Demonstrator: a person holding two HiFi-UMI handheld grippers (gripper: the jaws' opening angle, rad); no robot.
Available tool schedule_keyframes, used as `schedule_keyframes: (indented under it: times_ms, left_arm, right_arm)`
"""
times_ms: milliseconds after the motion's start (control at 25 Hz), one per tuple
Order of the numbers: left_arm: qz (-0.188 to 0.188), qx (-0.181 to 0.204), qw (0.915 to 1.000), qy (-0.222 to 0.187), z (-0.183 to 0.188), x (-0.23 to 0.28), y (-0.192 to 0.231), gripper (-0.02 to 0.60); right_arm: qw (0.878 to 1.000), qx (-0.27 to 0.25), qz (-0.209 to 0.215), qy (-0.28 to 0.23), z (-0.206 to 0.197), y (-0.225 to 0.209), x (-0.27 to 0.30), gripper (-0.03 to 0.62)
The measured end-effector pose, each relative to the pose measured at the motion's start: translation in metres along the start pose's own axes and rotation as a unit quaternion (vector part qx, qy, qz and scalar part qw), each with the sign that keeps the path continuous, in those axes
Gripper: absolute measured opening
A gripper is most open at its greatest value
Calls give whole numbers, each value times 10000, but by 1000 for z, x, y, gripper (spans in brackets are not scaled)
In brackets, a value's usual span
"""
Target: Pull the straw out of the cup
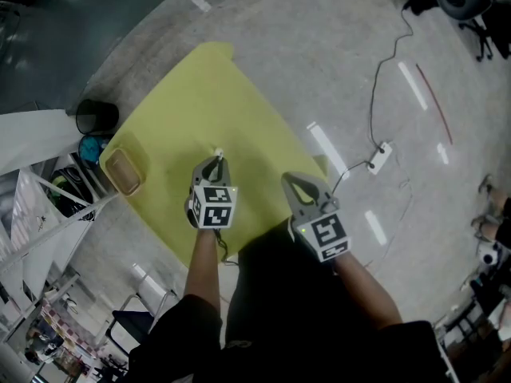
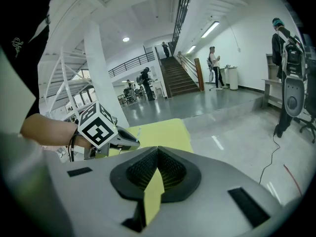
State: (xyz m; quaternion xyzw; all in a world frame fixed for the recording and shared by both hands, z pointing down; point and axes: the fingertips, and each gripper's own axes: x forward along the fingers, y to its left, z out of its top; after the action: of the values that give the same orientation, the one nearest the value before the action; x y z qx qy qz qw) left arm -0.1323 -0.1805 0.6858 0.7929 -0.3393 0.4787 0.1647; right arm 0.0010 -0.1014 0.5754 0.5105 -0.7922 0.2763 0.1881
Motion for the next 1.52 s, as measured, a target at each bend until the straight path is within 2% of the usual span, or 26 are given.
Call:
schedule_keyframes:
  times_ms: [760, 1160, 1520]
  left_arm:
    - [256, -169, 9993, -229, 5, -14, 10, 64]
    - [441, -528, 9963, -518, 6, -30, 20, 64]
    - [586, -970, 9888, -974, 11, -52, 29, 64]
  right_arm:
    - [9997, -150, 194, 24, 4, 5, 3, 15]
    - [9990, -257, 372, 48, 6, 13, 6, 15]
    - [9980, -375, 514, 38, 7, 24, 4, 16]
